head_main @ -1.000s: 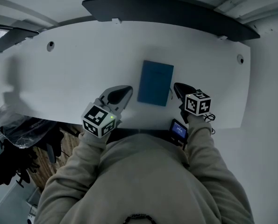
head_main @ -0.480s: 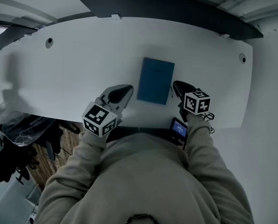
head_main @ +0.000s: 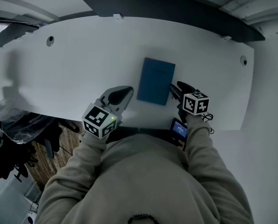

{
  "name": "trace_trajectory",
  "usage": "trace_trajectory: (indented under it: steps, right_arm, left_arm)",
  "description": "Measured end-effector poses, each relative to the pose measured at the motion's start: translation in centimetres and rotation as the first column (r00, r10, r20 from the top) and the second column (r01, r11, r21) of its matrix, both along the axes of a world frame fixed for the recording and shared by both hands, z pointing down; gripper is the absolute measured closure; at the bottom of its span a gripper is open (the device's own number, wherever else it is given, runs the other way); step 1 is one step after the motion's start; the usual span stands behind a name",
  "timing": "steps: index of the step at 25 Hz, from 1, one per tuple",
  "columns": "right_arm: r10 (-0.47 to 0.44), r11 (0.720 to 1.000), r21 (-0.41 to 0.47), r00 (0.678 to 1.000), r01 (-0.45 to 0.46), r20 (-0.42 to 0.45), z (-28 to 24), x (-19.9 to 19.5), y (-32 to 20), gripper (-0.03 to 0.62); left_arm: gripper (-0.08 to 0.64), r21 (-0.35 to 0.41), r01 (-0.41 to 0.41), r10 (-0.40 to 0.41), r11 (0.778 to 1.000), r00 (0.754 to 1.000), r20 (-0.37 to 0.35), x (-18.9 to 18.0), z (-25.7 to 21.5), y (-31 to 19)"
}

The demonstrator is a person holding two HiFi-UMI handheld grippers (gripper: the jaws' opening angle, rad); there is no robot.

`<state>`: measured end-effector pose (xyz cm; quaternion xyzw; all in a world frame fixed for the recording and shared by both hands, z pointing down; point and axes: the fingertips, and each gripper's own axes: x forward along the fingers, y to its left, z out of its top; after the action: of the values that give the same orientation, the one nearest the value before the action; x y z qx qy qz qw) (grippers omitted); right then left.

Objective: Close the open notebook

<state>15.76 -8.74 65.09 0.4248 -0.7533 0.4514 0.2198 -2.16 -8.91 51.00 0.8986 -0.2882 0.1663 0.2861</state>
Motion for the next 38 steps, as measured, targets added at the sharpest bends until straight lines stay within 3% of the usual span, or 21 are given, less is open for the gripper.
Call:
trace_trajectory:
  steps: [6,13,22,26,38]
  right_arm:
    - [-0.076,0.997,-0.028,0.997,0.077,0.030,0.6,-1.4,0.6,0.368]
    - [-0.086,0.995,-0.048,0.995,0.088,0.051,1.3,-2.5,0.2,0.367]
    - [-0.039,0.994,-0.098,0.998,0.044,0.057,2.6,-3.0,0.3,0.367]
    - [0.010,0.991,-0.135,0.995,0.003,0.097,3.1,-2.7,0.4,0.368]
    - [0.108,0.988,-0.130,0.980,-0.086,0.168,1.5,-2.3,-0.1,0.411]
  left_arm:
    - [0.565,0.002,0.033,-0.033,0.999,0.999,-0.014,-0.2,-0.2,0.2]
    - [0.565,-0.003,0.068,-0.068,0.998,0.998,-0.006,-1.5,0.1,0.6]
    - [0.565,0.004,0.105,-0.105,0.994,0.994,-0.008,-3.1,-0.2,0.8]
    - [0.565,0.005,0.116,-0.116,0.993,0.993,-0.005,-3.8,0.0,1.0]
    - [0.565,-0.004,0.185,-0.185,0.983,0.983,0.008,-6.7,0.5,2.8]
